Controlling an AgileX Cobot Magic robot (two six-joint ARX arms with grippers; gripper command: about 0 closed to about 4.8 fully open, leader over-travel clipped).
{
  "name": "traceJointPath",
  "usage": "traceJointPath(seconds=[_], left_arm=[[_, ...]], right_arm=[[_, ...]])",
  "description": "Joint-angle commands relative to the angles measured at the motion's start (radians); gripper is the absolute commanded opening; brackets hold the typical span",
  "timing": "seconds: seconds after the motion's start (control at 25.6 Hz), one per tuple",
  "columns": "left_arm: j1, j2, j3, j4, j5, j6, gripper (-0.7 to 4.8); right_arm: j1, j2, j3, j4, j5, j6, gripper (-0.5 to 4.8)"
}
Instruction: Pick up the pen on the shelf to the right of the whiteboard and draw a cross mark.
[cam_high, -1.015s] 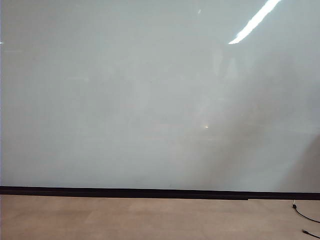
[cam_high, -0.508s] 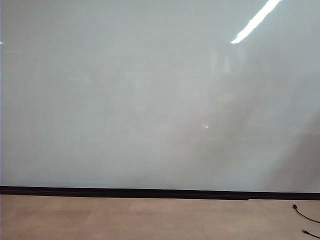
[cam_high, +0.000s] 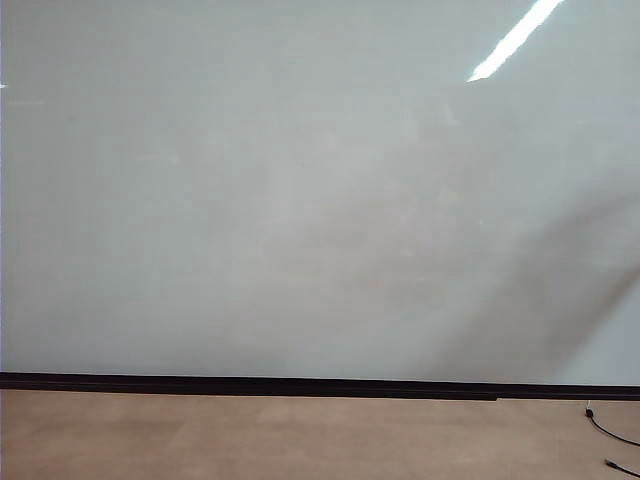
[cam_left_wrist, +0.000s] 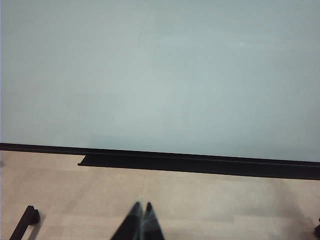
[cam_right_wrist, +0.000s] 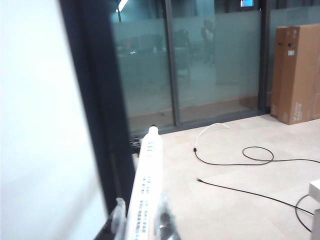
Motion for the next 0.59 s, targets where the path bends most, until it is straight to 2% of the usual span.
traceJointPath(seconds=[0.04, 0.2, 0.27, 0.47, 0.59], left_arm=[[0.000, 0.000, 0.003, 0.009, 0.003, 0.004, -0.04], [0.000, 0.000, 0.003, 0.009, 0.003, 0.004, -0.05], [0.000, 0.000, 0.003, 0.009, 0.003, 0.004, -0.04], [0.000, 0.000, 0.003, 0.009, 0.004, 0.004, -0.04], [0.000, 0.000, 0.003, 0.009, 0.003, 0.004, -0.04]], right_arm=[[0.086, -0.081, -0.050, 0.015, 0.030, 0.003, -0.06], [0.256, -0.157, -0.088, 0.013, 0.036, -0.001, -0.06], [0.408, -0.168, -0.089, 0.013, 0.028, -0.027, -0.06], [0.563, -0.168, -0.086, 0.004, -0.068, -0.079, -0.06], [0.620, -0.167, -0.071, -0.008, -0.163, -0.092, -0.06]])
